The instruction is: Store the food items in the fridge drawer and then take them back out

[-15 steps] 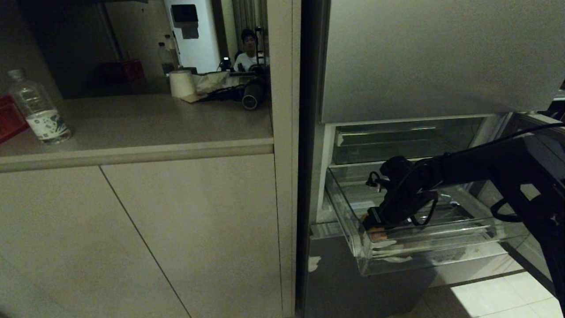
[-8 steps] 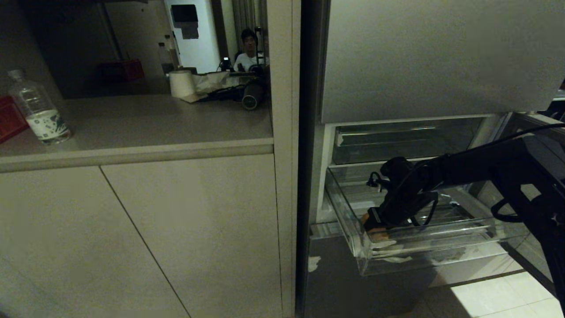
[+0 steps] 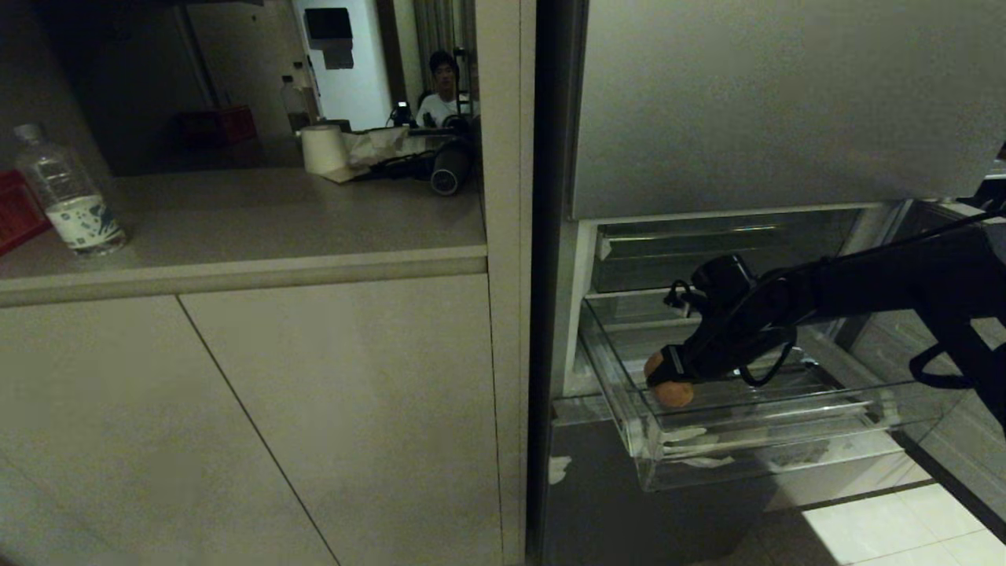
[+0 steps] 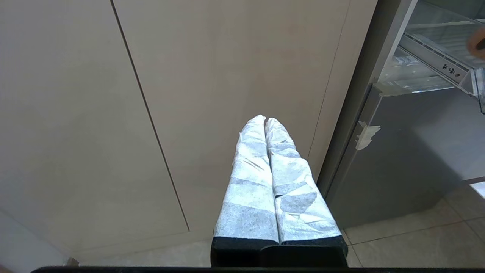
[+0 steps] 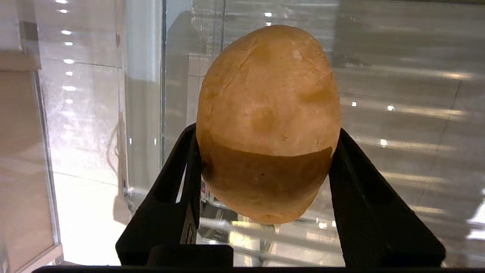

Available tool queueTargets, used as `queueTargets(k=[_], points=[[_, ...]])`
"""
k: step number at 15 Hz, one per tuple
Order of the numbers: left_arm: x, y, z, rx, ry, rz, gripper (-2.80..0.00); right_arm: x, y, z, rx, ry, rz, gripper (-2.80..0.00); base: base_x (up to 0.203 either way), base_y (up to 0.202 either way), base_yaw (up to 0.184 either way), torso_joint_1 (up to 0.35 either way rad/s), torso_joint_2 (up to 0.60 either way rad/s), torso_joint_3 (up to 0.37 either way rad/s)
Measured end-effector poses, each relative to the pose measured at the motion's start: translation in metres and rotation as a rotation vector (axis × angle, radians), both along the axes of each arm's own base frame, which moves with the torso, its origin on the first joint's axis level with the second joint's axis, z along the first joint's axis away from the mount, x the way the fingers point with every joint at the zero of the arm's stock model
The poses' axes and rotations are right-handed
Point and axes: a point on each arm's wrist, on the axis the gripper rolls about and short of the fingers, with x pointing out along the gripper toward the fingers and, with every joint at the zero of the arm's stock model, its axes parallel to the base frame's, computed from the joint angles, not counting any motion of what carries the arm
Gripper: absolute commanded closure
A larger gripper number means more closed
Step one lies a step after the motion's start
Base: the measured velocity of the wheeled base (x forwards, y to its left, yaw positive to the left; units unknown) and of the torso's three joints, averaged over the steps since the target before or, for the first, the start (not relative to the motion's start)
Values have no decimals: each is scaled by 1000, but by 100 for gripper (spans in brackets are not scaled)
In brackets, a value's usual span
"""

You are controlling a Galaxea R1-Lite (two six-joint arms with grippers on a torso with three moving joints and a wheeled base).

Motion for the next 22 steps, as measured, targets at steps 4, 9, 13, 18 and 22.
queueTargets(k=[4, 9, 13, 18, 22], points=[[0, 0, 0, 0, 0, 0, 0, -11, -11, 17, 0, -22, -22, 0, 0, 0, 0, 0, 0, 0], [0, 0, 0, 0, 0, 0, 0, -35, -29, 38, -16, -40, -61, 0, 0, 0, 0, 0, 0, 0], [0, 0, 0, 0, 0, 0, 0, -65, -41, 60, -12, -85, -84, 0, 0, 0, 0, 0, 0, 0], [0, 0, 0, 0, 0, 0, 0, -116, -51, 83, -12, -114, -98, 0, 0, 0, 0, 0, 0, 0], [0, 0, 0, 0, 0, 0, 0, -160, -67, 108, -4, -204, -148, 0, 0, 0, 0, 0, 0, 0]])
